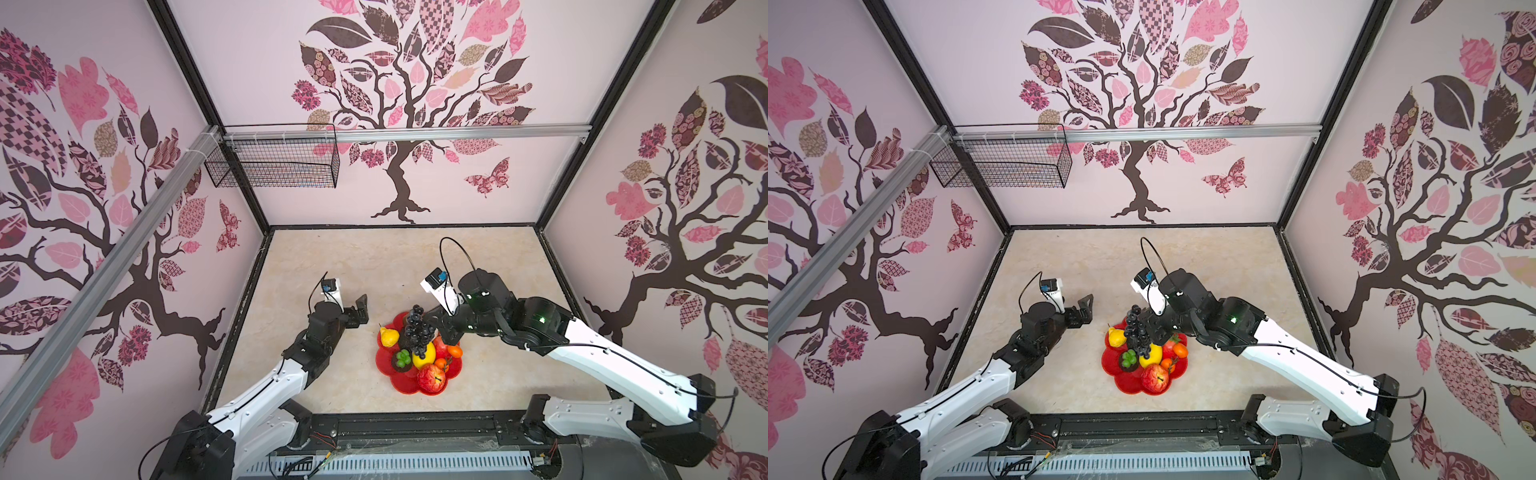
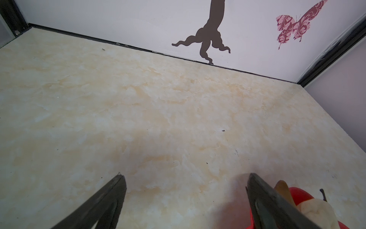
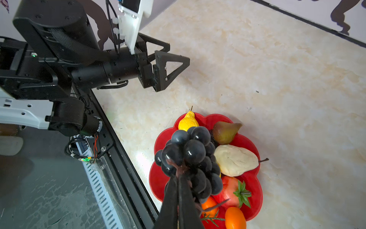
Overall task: Arrange fruit in a fruit bowl
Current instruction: Pick up the fruits from the top-center of the table, then place the fruits in the fruit bowl.
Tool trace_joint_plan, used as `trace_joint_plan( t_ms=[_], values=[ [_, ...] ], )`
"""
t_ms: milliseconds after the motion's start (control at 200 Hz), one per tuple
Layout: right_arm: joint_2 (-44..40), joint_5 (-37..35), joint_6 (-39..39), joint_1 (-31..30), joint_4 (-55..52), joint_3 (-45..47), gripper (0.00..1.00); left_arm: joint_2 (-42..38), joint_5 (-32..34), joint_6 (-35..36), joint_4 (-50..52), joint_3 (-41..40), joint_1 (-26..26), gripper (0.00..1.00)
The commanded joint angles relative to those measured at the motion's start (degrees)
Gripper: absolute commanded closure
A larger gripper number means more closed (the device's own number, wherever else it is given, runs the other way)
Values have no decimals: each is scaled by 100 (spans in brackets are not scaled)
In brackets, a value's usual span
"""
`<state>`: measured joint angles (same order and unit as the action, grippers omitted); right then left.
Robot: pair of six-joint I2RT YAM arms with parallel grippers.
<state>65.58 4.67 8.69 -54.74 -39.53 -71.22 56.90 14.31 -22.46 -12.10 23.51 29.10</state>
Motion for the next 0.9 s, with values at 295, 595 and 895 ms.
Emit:
trace_joint_plan(
  t_ms=[295, 595, 895],
  values=[
    [-334, 607, 126, -72, 228, -71, 100, 4, 24, 101, -46, -92, -49, 2],
    [-450, 623, 183, -107, 266, 189, 100, 57, 10, 119, -56, -53, -54, 2],
    [-432, 555, 406, -418, 392, 439, 100, -20, 50, 145, 3, -53, -63, 2]
  ],
)
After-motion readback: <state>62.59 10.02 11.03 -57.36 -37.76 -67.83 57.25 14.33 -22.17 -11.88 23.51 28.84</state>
